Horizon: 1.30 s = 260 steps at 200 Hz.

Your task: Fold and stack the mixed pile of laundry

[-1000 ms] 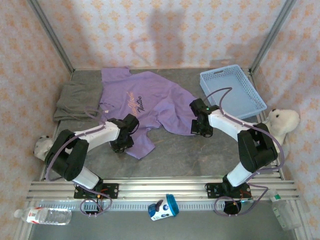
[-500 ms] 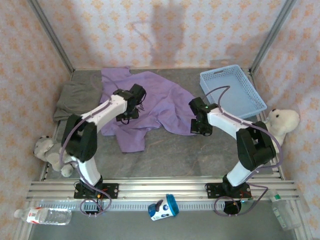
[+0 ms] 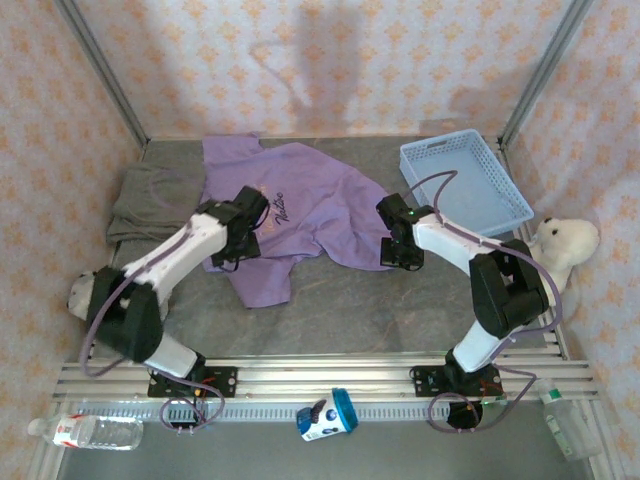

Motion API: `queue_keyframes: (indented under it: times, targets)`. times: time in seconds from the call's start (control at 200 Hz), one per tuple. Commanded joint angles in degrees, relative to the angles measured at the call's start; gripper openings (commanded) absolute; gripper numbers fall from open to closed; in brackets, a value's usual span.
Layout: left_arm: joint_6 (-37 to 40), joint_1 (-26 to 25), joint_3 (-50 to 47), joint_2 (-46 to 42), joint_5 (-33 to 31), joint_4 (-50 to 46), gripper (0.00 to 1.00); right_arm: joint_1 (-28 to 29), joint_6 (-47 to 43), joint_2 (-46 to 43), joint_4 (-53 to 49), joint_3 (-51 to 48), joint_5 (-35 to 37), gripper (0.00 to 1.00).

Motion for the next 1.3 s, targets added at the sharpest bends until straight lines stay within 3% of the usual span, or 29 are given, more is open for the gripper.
queue_keyframes:
  times: [0.0, 0.165, 0.275, 0.475, 0.57, 0.771, 0.901, 1.011, 1.101, 1.171, 1.296]
  targets:
    - [-6.7, -0.4, -9.0, -5.1, 6.9, 2.5, 0.63, -0.1, 0.7, 1.2, -0.1, -0.1, 1.5, 0.0]
    - [-12.8, -1.6, -18.8, -7.1, 12.1, 13.2, 0.61, -0.1, 1.5, 1.1, 0.4, -1.5, 1.4, 0.0]
    - [-14.9, -2.1, -21.3, -4.4, 11.9, 18.2, 0.58, 0.0, 1.7, 0.1, 0.3, -2.6, 1.6, 0.0]
    - [-16.0, -2.2, -22.8, 2.4, 10.0, 21.4, 0.27, -0.1, 2.9, -2.9, 0.1, -5.8, 2.0, 0.0]
    - [-15.2, -2.2, -23.2, 3.0, 9.0, 20.6, 0.0, 0.0, 3.9, -4.7, -0.7, -7.9, 2.5, 0.0]
    - [-11.4, -2.1, -22.3, -5.5, 7.1, 11.6, 0.0, -0.2, 6.0, -10.9, -6.2, -12.7, 5.6, 0.0]
    - [-8.0, 0.0, -18.7, -8.0, 7.4, 8.4, 0.0, -1.0, 6.0, -12.0, -4.1, -12.7, 0.6, 0.0]
    - [-4.6, 4.8, -9.0, -3.8, 8.5, 9.7, 0.0, -1.8, 4.5, -7.1, -1.9, -4.2, -2.1, 0.0]
    - [-0.8, 9.7, 6.7, 4.2, 9.9, 7.9, 0.0, -3.8, 1.9, 1.0, -4.8, 11.1, -3.6, 0.0]
    - [2.6, 12.3, 23.8, 12.6, 11.1, 3.2, 0.0, -6.1, -0.5, 8.1, -9.5, 26.5, -4.8, 0.0]
    - [6.0, 16.1, 67.2, 29.5, 13.8, -11.5, 0.0, -11.3, -2.2, 19.7, -19.9, 62.3, -9.5, 0.0]
